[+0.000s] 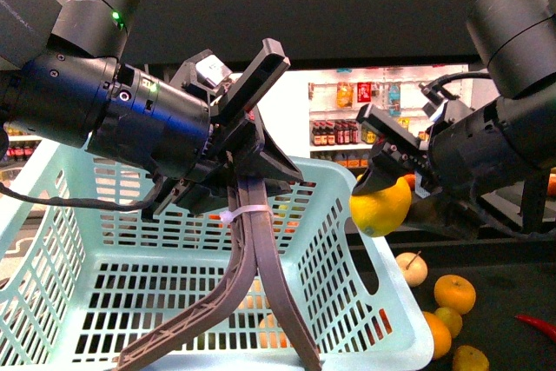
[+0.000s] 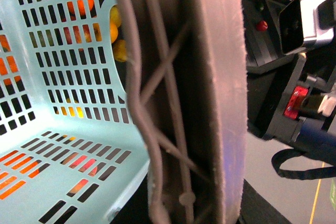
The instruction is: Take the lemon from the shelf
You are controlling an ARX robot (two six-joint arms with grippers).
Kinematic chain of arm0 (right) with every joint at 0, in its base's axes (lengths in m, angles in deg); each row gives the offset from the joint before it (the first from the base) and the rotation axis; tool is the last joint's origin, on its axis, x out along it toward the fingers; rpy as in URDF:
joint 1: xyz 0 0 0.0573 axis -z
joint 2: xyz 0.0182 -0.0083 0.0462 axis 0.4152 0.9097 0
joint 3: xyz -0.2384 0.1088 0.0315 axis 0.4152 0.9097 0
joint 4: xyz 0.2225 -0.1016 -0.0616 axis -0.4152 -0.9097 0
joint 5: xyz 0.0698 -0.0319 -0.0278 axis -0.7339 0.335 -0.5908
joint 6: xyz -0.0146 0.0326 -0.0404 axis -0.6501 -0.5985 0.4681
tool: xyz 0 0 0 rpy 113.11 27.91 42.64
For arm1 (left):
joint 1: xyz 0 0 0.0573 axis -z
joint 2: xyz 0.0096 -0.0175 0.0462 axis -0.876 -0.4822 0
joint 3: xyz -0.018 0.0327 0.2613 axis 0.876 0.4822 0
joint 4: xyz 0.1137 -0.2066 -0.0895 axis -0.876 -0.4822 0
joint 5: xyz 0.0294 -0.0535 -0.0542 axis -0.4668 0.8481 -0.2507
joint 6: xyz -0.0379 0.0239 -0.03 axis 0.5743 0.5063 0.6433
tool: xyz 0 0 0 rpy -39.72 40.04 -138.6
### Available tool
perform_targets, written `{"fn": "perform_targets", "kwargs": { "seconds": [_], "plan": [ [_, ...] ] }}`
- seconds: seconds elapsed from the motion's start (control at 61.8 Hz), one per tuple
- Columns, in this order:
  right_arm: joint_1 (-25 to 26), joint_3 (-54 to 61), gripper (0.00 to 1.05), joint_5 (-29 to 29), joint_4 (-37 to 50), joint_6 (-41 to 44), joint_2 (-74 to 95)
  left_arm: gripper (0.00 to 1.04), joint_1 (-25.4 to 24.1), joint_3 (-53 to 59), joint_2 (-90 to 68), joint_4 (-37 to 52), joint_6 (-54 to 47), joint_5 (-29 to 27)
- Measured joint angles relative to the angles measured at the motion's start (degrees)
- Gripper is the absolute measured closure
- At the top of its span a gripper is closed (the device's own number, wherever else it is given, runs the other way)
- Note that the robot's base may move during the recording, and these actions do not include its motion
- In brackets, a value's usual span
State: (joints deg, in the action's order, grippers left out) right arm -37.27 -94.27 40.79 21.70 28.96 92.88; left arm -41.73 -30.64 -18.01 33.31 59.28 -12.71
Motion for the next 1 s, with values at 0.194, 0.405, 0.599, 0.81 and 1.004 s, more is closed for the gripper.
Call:
{"fn": "perform_targets", "kwargs": {
  "seconds": [0.194, 0.405, 0.599, 0.81, 1.004],
  "plan": [
    [-3.52, 1.7, 0.47, 0.04, 1.99, 0.39, 0.2, 0.9, 0.0, 0.0, 0.0, 0.0, 0.0, -0.02],
    [-3.96, 2.47, 0.18, 1.11, 4.28, 2.21, 0.37, 0.9, 0.0, 0.0, 0.0, 0.0, 0.0, -0.09],
    [0.96, 3.52, 0.03, -0.42, 8.66, 4.85, -2.47, 0.9, 0.02, 0.0, -0.09, 0.0, -0.13, -0.26],
    [14.32, 7.52, 0.02, -9.25, 19.45, 11.52, -7.06, 0.9, 0.0, 0.0, -0.11, 0.0, -0.15, -0.09],
    [26.64, 13.2, 0.02, -13.25, 23.8, 22.73, 0.92, 0.9, 0.0, 0.0, -0.11, 0.0, -0.15, -0.15]
  ]
}}
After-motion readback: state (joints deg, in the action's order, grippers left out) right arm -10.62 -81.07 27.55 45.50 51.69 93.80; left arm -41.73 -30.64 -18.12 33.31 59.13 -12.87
